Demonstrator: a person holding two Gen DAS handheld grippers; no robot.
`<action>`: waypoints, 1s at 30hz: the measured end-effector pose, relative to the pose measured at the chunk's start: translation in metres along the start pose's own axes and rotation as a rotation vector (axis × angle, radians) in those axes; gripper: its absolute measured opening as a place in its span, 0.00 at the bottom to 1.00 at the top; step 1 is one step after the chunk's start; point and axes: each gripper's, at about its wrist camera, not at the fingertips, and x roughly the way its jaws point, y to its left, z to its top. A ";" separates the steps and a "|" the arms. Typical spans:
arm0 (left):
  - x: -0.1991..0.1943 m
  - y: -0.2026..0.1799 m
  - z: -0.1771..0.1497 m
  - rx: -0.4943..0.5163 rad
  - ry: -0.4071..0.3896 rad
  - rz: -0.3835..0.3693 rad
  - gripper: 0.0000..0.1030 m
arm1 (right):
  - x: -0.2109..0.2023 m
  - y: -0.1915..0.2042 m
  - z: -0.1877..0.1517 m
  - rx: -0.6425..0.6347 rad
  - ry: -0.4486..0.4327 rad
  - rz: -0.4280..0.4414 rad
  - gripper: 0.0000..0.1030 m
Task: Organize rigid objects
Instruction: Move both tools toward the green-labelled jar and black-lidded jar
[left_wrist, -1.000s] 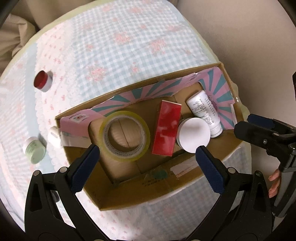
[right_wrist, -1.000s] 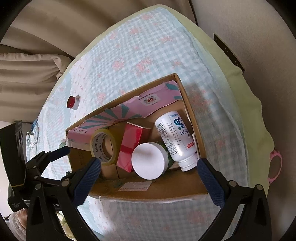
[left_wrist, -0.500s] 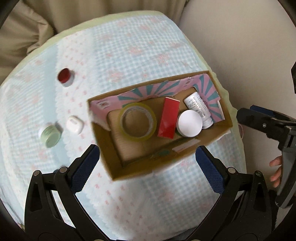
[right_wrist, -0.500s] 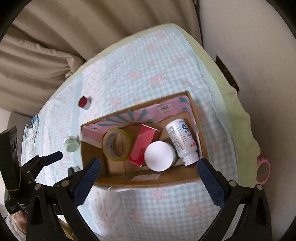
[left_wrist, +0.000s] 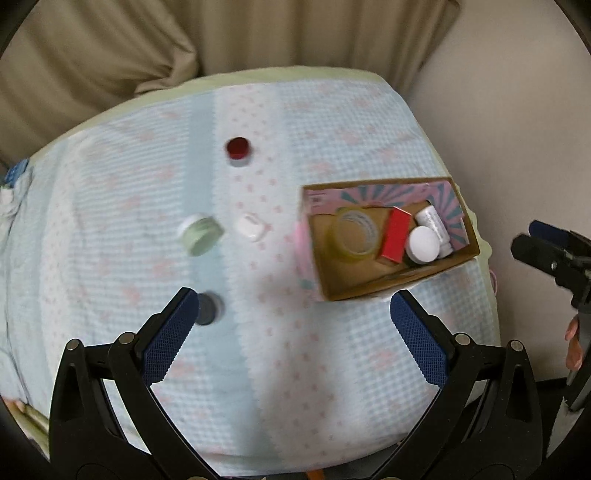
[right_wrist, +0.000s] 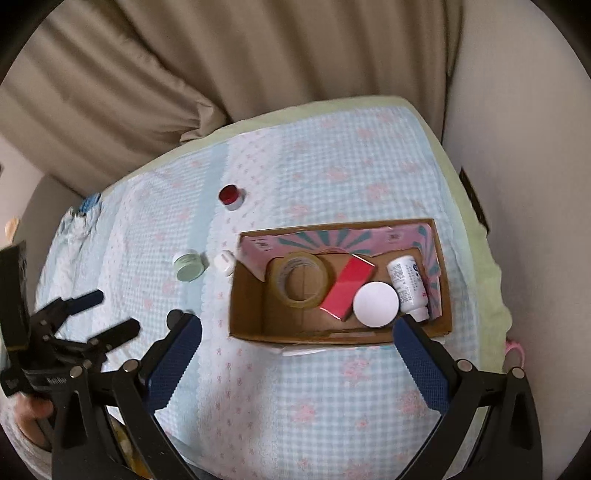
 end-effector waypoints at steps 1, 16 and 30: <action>-0.005 0.010 -0.003 -0.009 -0.008 0.000 1.00 | -0.003 0.011 -0.003 -0.018 -0.004 -0.008 1.00; -0.038 0.157 0.000 0.045 -0.062 -0.038 1.00 | 0.003 0.161 -0.040 -0.015 -0.025 -0.122 1.00; 0.057 0.218 0.039 0.251 0.079 -0.096 1.00 | 0.103 0.246 -0.054 0.094 0.080 -0.130 1.00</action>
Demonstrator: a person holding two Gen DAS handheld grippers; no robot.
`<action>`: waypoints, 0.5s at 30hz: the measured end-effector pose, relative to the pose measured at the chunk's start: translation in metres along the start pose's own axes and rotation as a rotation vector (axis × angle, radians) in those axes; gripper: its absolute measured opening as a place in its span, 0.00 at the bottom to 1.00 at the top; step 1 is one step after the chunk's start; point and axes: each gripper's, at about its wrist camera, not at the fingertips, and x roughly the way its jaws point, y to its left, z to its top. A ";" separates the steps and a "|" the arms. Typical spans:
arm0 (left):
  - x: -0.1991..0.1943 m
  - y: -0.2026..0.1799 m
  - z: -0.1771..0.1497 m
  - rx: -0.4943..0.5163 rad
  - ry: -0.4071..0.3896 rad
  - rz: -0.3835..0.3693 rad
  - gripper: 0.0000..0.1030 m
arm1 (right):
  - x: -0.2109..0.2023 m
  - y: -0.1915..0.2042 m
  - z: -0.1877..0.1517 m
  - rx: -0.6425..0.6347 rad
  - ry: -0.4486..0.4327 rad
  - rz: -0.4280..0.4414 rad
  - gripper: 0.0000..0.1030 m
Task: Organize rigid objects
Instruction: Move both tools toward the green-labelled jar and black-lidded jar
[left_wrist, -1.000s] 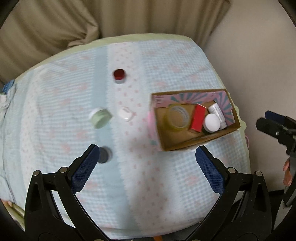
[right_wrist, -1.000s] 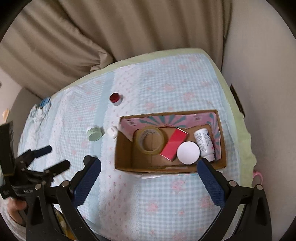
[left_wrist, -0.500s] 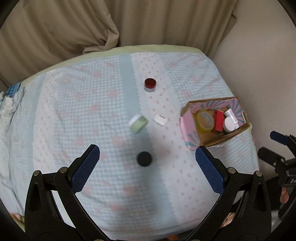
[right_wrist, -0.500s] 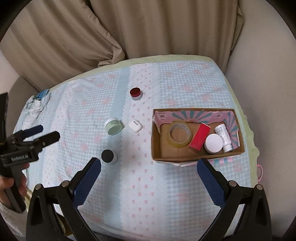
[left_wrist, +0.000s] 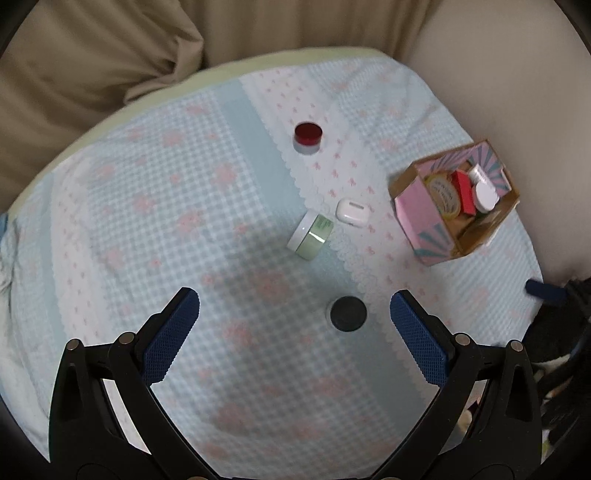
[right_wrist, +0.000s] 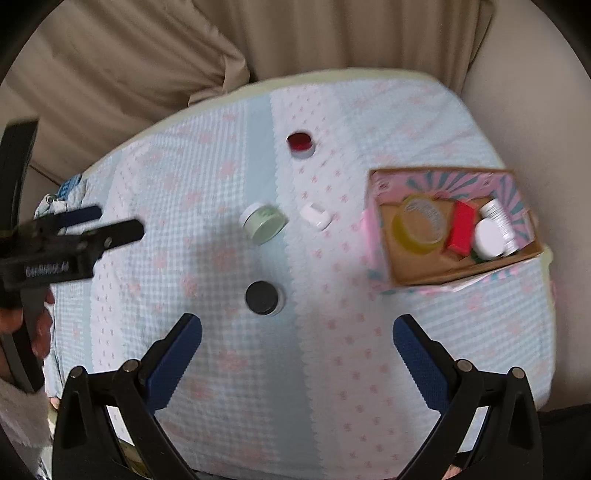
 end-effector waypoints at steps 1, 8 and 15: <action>0.010 0.002 0.003 0.007 0.013 -0.008 1.00 | 0.012 0.005 -0.001 0.002 0.015 0.006 1.00; 0.078 0.001 0.025 0.078 0.092 -0.041 0.99 | 0.081 0.025 -0.004 0.032 0.072 0.031 1.00; 0.151 -0.012 0.035 0.153 0.183 -0.071 0.91 | 0.147 0.035 -0.010 0.048 0.126 0.003 1.00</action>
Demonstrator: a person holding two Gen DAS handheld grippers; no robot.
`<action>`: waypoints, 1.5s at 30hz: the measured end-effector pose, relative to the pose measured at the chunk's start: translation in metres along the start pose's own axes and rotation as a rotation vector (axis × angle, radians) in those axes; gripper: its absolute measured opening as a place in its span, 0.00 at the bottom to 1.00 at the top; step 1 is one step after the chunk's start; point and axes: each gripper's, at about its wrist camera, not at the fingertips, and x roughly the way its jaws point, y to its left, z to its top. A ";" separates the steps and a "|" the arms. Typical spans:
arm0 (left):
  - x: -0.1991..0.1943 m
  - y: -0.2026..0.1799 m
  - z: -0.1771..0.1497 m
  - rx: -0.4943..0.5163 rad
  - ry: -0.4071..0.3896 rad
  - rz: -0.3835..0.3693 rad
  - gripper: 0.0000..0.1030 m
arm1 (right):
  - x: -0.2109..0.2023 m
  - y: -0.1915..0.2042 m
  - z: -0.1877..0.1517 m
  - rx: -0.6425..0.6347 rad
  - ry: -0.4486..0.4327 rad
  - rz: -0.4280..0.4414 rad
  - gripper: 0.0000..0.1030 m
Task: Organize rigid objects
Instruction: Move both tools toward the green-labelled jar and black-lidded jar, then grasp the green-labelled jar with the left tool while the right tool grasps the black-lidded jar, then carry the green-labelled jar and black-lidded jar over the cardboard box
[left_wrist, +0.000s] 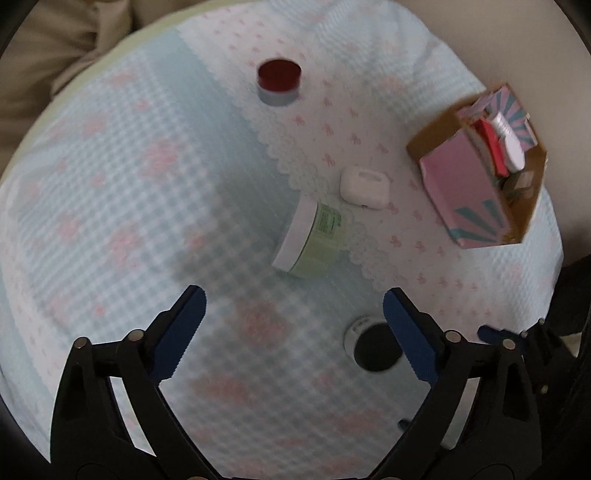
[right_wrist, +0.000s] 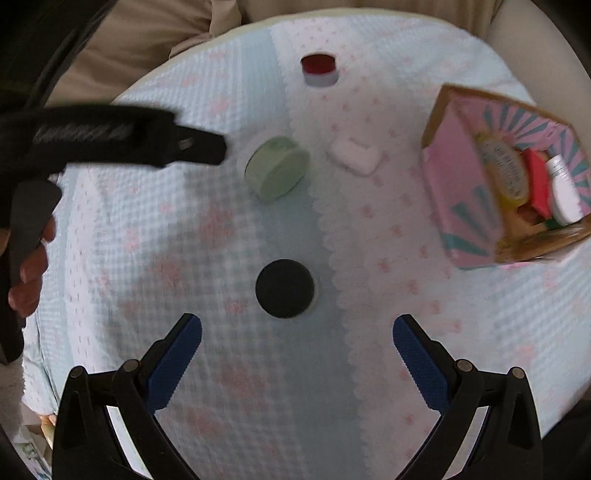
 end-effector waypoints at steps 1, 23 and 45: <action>0.008 -0.001 0.003 0.005 0.005 -0.003 0.90 | 0.009 0.002 0.000 -0.009 0.002 -0.003 1.00; 0.093 -0.011 0.028 0.079 0.071 -0.004 0.45 | 0.105 0.017 0.008 -0.086 0.095 -0.059 0.52; 0.021 -0.020 0.019 0.015 -0.039 -0.007 0.42 | 0.055 -0.005 0.001 -0.032 0.038 -0.033 0.51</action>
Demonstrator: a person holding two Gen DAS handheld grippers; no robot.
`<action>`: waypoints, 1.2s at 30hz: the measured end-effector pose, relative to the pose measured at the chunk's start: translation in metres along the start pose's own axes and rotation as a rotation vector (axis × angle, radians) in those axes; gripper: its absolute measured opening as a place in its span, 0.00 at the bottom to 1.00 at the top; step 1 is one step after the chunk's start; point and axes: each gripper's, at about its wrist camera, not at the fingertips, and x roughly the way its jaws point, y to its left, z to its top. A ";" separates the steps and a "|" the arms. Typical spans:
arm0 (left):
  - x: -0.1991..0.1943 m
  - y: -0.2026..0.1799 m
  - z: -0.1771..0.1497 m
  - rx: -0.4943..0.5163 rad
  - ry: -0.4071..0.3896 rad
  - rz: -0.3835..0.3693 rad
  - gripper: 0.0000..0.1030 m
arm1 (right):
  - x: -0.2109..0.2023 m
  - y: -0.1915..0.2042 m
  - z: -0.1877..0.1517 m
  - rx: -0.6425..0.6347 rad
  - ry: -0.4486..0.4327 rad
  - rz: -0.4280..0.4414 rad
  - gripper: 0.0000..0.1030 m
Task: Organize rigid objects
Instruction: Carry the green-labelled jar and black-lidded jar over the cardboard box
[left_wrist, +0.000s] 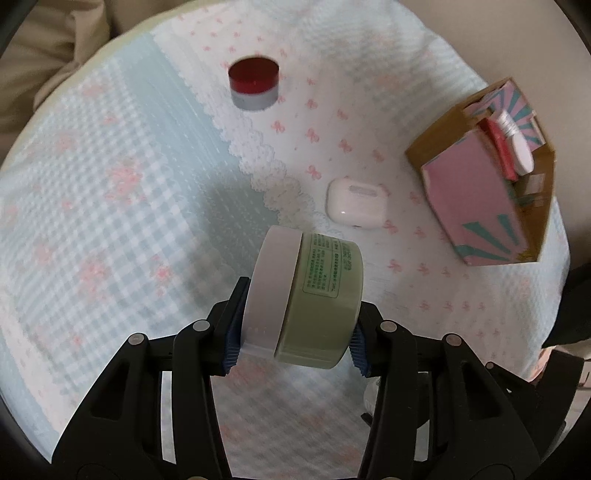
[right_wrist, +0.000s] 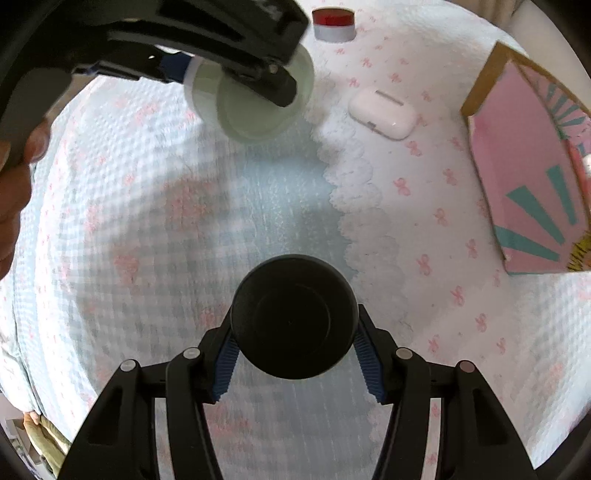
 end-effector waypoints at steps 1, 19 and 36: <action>-0.008 -0.001 -0.002 -0.002 -0.009 0.000 0.42 | -0.006 0.000 -0.002 0.000 -0.006 -0.001 0.51; -0.176 -0.055 -0.042 -0.110 -0.188 -0.096 0.42 | -0.195 -0.036 -0.018 0.032 -0.124 0.037 0.51; -0.189 -0.177 0.014 -0.241 -0.258 -0.111 0.39 | -0.287 -0.182 0.034 -0.049 -0.206 0.041 0.51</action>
